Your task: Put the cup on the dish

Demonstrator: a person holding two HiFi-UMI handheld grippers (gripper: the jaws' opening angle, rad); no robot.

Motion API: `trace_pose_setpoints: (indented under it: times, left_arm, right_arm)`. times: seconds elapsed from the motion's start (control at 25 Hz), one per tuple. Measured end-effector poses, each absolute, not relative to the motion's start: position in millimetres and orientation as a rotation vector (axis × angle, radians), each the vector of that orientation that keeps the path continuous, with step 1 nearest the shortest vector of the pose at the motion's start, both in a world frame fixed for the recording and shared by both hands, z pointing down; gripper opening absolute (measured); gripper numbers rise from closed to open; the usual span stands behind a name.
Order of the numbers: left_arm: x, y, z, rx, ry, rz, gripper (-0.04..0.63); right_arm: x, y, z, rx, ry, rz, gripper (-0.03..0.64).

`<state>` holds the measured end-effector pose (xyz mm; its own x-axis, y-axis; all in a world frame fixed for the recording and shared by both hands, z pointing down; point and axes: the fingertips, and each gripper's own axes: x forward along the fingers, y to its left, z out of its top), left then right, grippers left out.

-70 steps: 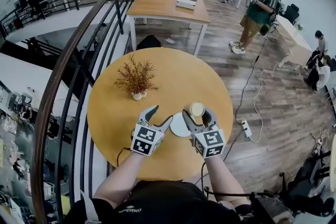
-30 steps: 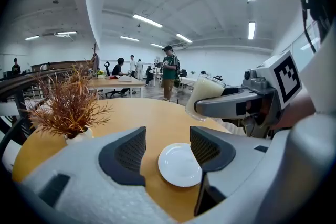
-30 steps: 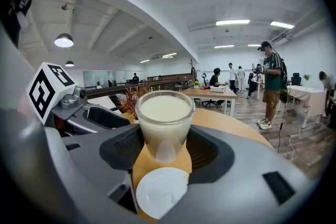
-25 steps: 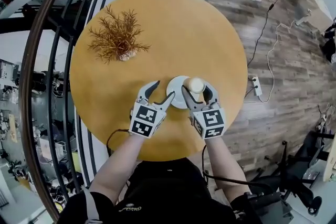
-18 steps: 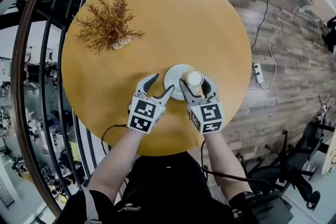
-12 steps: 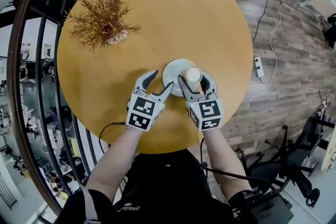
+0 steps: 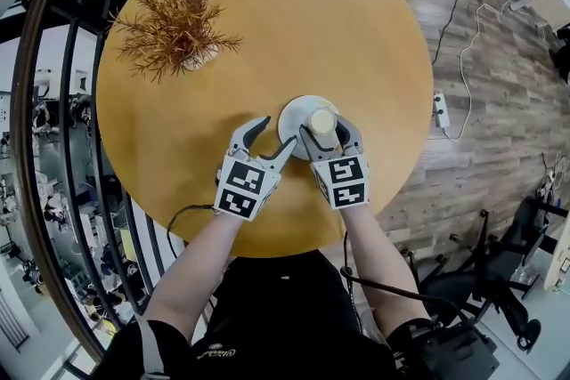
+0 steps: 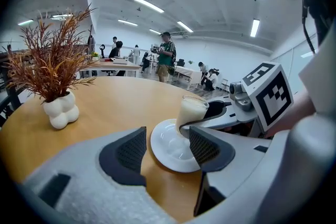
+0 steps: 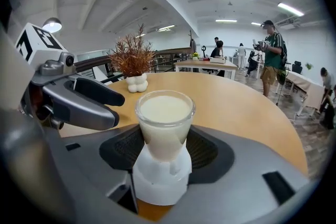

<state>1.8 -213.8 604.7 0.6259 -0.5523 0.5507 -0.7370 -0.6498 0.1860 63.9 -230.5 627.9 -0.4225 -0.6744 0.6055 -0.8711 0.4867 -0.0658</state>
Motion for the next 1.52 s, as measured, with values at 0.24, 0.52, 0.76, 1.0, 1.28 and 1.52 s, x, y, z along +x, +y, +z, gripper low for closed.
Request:
trace_pose_setpoints:
  times: [0.24,0.52,0.76,1.0,1.28,1.52]
  left_arm:
    - [0,-212,608,2.460,-1.015,0.642,0.261]
    - [2,-206,604,2.466,-1.007,0.639,0.261]
    - [-1,-206,603,2.468,-1.008,0.634,0.261]
    - [-3,-203,605,2.462,-1.009,0.638,0.261]
    - [-4,-202,606,2.461,-1.005,0.638,0.261]
    - [-3,-203,606,2.463,-1.000,0.641,0.261]
  right_arm:
    - [62,-230,640,1.240,-2.185,0.528,0.249]
    - [61,-227,646,1.221,-2.160,0.543,0.249]
    - [58,-228,654,1.208,-2.138,0.553,0.249]
    - [60,-224,660,1.210,-2.116,0.565,0.249]
    - [61,-226,664,1.192,-2.094,0.508,0.249]
    - [62,-225,664,1.178,-2.080,0.462,0.249]
